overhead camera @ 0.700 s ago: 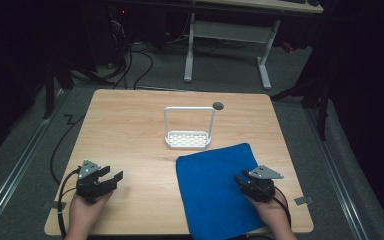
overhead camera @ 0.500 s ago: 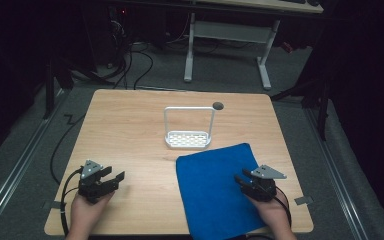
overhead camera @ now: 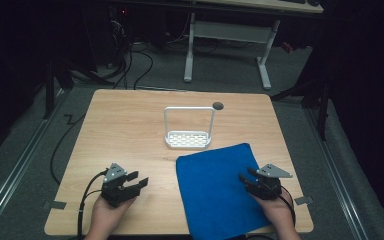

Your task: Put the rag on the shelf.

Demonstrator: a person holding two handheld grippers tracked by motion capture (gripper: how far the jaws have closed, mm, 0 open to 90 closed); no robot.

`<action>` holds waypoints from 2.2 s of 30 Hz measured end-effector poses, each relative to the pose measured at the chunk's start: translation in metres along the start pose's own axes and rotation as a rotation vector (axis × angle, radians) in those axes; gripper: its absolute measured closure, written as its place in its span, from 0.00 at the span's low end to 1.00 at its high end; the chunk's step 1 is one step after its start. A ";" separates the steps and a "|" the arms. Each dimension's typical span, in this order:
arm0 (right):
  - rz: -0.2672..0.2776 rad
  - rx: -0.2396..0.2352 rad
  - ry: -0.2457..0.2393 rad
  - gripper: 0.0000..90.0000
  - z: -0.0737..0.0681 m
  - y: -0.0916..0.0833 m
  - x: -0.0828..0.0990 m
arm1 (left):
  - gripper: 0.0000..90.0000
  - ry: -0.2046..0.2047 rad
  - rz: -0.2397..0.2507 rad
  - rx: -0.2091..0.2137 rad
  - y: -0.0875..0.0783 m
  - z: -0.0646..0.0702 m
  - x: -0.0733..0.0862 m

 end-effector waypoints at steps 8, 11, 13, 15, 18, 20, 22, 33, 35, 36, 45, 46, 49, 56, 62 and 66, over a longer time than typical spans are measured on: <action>0.006 0.002 0.016 0.60 0.002 -0.002 0.002 | 0.81 0.132 -0.092 0.147 0.035 0.069 -0.008; 0.001 0.006 0.006 0.60 0.002 -0.001 0.002 | 0.88 0.180 -0.126 0.181 0.047 0.088 -0.008; 0.002 0.001 0.009 0.60 0.003 0.000 0.002 | 0.92 0.196 -0.148 0.189 0.056 0.097 -0.007; 0.001 -0.006 0.016 0.60 0.002 0.000 0.002 | 0.94 0.222 -0.168 0.185 0.064 0.105 -0.006; 0.000 -0.001 0.003 0.60 0.001 0.000 0.003 | 0.94 0.271 -0.203 0.179 0.075 0.119 -0.002; 0.003 0.002 -0.001 0.60 0.000 -0.001 0.002 | 0.95 0.280 -0.211 0.166 0.075 0.119 -0.002; 0.003 -0.001 0.000 0.60 0.000 0.000 0.003 | 0.96 0.273 -0.216 0.171 0.073 0.116 -0.002; 0.004 -0.002 0.015 0.64 0.000 -0.001 0.003 | 0.95 0.155 -0.216 0.164 0.047 0.066 0.011; 0.008 -0.002 0.010 0.73 0.000 0.000 0.003 | 0.95 0.132 -0.213 0.154 0.042 0.058 0.013; 0.007 -0.006 0.010 0.77 -0.001 0.000 0.003 | 0.95 0.115 -0.213 0.148 0.039 0.052 0.014; -0.035 -0.028 0.017 0.94 -0.003 0.012 -0.004 | 0.85 0.073 -0.163 0.102 0.030 0.027 -0.001; -0.040 -0.027 0.022 0.95 -0.003 0.013 -0.005 | 0.84 0.061 -0.147 0.098 0.034 0.024 -0.008; -0.066 -0.017 0.016 0.98 -0.002 0.022 -0.010 | 0.81 0.076 -0.156 0.076 0.047 0.022 -0.018; -0.133 -0.011 -0.018 0.99 -0.009 0.036 -0.009 | 0.81 0.103 -0.178 0.047 0.053 0.020 -0.015; -0.140 -0.064 -0.051 0.99 -0.029 0.033 -0.006 | 0.82 0.096 -0.191 0.066 0.038 0.009 -0.002; -0.144 -0.102 -0.094 0.98 -0.045 0.027 0.000 | 0.82 0.105 -0.202 0.058 0.024 0.006 0.012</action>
Point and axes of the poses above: each handheld gripper's, and its own axes: y roughly forward along the jaws, x roughly out of its underside, z roughly to its right, the point moved 4 cm from there along y, roughly forward along the jaws, and after that the axes turned 15 degrees about -z, right-handed, at the moved point
